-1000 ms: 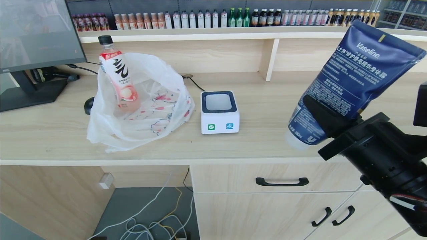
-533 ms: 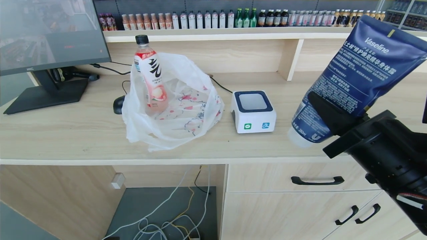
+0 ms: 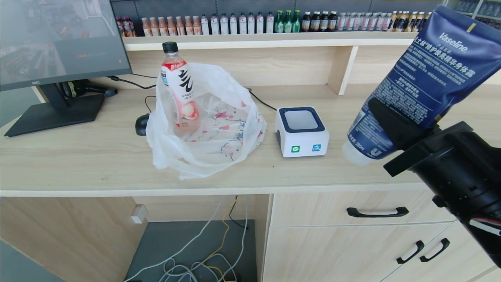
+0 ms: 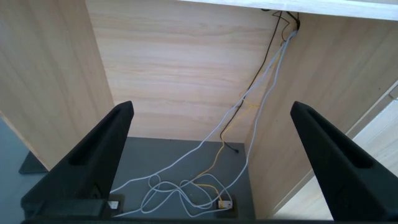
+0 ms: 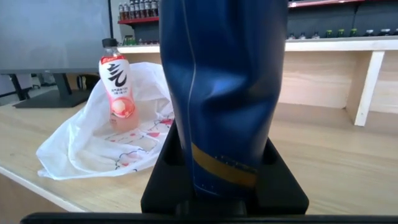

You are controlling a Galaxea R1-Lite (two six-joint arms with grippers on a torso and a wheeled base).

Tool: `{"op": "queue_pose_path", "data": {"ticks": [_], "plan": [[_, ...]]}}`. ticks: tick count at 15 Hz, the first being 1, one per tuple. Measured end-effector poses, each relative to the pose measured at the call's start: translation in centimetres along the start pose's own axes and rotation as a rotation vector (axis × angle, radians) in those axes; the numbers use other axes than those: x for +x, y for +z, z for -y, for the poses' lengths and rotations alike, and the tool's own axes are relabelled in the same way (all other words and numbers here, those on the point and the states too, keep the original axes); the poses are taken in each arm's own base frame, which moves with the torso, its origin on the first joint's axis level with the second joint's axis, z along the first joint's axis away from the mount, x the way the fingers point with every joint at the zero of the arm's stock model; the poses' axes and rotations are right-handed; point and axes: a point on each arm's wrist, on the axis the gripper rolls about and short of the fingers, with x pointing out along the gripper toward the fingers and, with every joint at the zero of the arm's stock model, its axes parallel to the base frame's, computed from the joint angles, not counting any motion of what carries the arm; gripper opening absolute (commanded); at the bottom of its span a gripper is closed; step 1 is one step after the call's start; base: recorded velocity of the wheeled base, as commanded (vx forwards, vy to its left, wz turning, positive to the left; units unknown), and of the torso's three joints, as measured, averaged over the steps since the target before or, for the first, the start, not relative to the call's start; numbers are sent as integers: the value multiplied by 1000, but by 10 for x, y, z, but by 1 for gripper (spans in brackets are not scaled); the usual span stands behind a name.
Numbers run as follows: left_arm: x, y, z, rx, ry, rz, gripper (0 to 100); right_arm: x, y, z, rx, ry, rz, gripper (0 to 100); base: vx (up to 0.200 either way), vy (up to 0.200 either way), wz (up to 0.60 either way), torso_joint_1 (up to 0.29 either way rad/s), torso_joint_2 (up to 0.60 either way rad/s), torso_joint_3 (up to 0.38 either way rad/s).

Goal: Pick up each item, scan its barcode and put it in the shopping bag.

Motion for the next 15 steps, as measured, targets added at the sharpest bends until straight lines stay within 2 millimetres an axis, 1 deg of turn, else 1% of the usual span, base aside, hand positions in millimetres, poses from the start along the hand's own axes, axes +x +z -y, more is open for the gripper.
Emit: {"op": "queue_pose_path", "data": {"ticks": [4,6,7,9,11,13,15], "plan": [[0,0,0,0,0,0,100,3,0,1,-18,-4,5,0,0,0,0,0,0,0],[0,0,0,0,0,0,100,14,7,3,-45,-17,51,0,0,0,0,0,0,0],[0,0,0,0,0,0,100,18,7,5,-83,-20,60,0,0,0,0,0,0,0],[0,0,0,0,0,0,100,19,2,10,-171,27,51,0,0,0,0,0,0,0],[0,0,0,0,0,0,100,21,-2,9,-242,90,53,0,0,0,0,0,0,0],[0,0,0,0,0,0,100,35,0,6,-310,98,91,0,0,0,0,0,0,0],[0,0,0,0,0,1,100,51,-4,2,-398,108,120,0,0,0,0,0,0,0]]}}
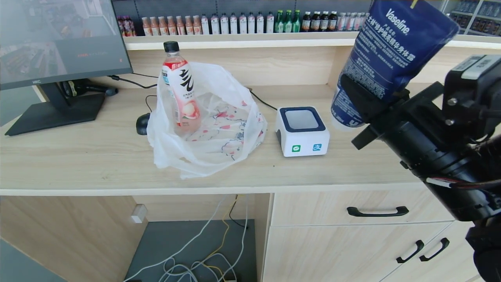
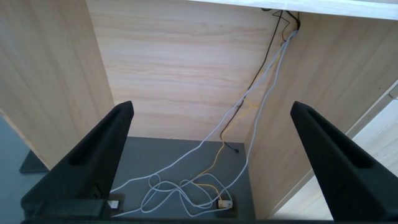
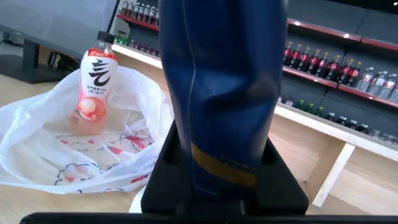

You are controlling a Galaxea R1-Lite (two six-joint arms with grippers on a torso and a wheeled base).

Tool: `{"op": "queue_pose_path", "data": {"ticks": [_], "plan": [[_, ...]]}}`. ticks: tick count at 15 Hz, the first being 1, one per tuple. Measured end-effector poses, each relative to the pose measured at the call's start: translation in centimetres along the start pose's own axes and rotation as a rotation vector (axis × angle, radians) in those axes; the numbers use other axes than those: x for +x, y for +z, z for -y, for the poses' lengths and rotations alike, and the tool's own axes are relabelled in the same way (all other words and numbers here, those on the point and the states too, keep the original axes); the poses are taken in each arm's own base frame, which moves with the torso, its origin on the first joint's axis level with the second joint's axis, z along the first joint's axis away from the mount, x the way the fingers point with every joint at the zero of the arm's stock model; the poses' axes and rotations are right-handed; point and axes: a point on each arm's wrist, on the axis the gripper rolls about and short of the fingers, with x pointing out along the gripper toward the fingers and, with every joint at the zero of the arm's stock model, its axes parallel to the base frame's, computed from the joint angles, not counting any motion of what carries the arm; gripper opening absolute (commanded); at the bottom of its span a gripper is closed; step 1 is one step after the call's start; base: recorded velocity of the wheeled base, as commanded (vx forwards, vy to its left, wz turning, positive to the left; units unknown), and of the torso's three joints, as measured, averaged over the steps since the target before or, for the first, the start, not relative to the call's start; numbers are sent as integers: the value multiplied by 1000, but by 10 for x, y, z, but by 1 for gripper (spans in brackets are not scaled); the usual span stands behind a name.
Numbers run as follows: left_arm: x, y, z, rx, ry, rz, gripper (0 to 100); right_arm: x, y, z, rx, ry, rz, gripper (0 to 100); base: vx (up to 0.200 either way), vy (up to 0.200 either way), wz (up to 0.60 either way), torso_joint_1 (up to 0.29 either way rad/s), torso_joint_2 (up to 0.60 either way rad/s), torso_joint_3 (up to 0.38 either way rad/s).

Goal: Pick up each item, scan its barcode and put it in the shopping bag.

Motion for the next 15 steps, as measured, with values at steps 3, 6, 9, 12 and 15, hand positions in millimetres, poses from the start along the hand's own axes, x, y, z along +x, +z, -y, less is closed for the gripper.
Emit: {"op": "queue_pose_path", "data": {"ticks": [3,6,9,12,15], "plan": [[0,0,0,0,0,0,100,23,-8,-7,-146,83,82,0,0,0,0,0,0,0],[0,0,0,0,0,-1,100,40,-17,-13,-266,161,164,0,0,0,0,0,0,0],[0,0,0,0,0,0,100,44,-29,-20,-372,265,230,0,0,0,0,0,0,0],[0,0,0,0,0,-1,100,44,-44,-16,-455,341,269,0,0,0,0,0,0,0],[0,0,0,0,-1,0,100,42,-61,-4,-551,420,316,0,0,0,0,0,0,0]]}}
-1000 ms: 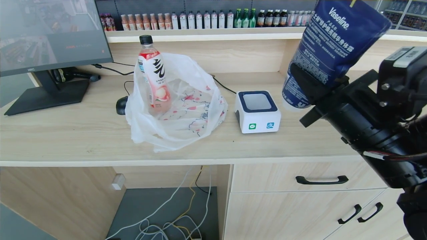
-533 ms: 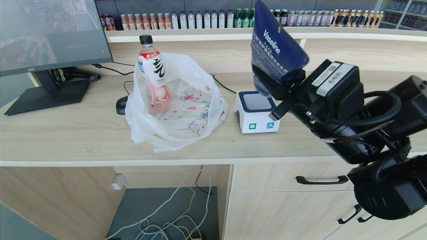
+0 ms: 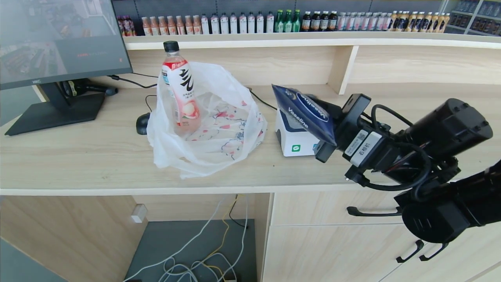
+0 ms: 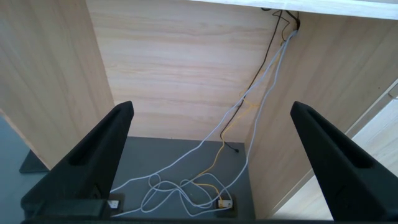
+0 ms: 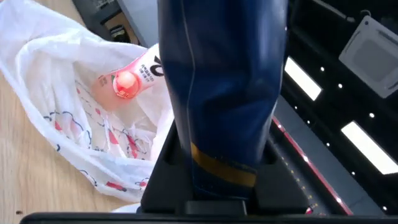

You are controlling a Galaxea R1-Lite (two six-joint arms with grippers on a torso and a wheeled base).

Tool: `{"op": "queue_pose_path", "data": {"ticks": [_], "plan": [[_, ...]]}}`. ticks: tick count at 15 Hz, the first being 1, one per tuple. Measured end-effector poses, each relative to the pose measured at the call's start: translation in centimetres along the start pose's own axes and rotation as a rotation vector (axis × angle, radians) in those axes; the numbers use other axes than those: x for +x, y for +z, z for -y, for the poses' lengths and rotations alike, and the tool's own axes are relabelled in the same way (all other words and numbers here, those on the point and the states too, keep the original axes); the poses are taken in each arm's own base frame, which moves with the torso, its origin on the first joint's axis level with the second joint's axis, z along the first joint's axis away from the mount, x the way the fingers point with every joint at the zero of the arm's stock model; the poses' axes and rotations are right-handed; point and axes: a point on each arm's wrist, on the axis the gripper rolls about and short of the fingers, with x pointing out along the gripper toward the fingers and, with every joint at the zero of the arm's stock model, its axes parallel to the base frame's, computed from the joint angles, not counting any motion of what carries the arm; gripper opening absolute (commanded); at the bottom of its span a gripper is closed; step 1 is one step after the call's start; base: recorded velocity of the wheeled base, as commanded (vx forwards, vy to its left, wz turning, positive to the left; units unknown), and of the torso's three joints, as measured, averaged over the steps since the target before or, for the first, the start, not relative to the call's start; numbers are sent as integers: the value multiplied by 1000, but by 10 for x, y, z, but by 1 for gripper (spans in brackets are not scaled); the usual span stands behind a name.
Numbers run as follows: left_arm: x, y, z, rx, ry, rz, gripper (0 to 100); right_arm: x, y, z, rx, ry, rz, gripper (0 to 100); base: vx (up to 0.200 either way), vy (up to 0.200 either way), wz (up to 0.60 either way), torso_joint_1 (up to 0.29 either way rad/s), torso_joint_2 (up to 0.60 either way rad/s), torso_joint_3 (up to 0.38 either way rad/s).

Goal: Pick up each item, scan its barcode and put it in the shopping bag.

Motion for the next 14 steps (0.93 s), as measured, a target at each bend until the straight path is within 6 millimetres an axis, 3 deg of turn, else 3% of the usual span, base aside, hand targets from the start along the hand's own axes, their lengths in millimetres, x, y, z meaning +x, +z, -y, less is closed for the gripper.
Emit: {"op": "queue_pose_path", "data": {"ticks": [3,6,14], "plan": [[0,0,0,0,1,0,100,-9,-16,-1,-52,60,38,0,0,0,0,0,0,0],[0,0,0,0,1,0,100,-11,-30,10,-111,59,57,0,0,0,0,0,0,0],[0,0,0,0,1,0,100,-3,-49,12,-167,67,92,0,0,0,0,0,0,0]]}}
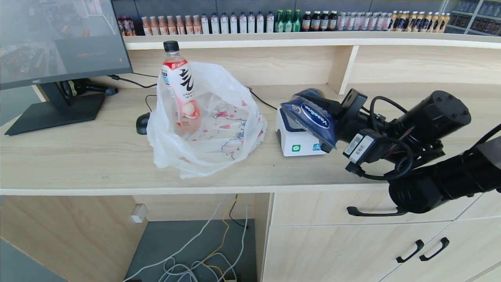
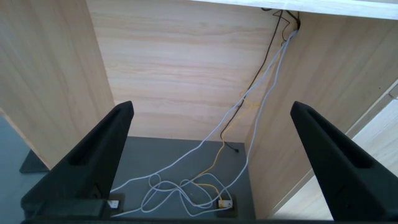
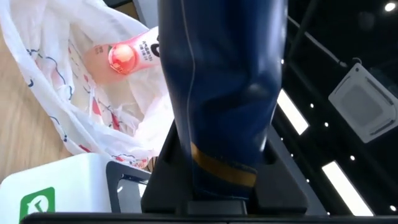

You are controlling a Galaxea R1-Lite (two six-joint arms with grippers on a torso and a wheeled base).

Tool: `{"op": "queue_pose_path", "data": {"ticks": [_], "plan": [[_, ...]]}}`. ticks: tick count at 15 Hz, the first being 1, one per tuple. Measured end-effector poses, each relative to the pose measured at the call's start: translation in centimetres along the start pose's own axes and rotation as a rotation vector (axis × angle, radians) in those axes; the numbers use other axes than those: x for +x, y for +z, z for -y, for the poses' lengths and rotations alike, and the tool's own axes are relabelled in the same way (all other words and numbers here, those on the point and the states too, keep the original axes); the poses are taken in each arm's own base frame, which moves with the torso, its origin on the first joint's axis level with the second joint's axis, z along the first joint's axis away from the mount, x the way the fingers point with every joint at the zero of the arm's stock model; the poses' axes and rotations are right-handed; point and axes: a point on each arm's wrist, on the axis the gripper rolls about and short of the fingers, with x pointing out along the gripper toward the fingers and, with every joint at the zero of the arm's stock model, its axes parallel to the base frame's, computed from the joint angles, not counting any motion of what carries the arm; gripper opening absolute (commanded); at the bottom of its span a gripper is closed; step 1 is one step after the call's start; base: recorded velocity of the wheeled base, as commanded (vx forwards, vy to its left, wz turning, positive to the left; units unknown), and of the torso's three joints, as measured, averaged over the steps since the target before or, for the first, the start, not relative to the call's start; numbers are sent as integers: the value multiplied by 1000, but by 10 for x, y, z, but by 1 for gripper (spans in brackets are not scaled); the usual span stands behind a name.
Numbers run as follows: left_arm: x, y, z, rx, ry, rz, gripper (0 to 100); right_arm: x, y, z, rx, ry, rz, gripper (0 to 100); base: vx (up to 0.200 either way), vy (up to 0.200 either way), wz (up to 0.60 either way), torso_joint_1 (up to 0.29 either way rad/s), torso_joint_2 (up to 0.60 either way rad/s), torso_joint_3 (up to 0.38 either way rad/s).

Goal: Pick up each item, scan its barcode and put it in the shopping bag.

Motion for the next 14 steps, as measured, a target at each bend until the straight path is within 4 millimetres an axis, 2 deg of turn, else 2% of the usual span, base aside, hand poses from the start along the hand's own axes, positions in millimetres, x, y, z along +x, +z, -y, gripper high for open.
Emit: {"op": "queue_pose_path", "data": {"ticks": [4,14], "plan": [[0,0,0,0,0,0,100,-5,-9,-10,-13,33,9,0,0,0,0,0,0,0],[0,0,0,0,0,0,100,-10,-10,-20,-2,56,-4,0,0,0,0,0,0,0]]}}
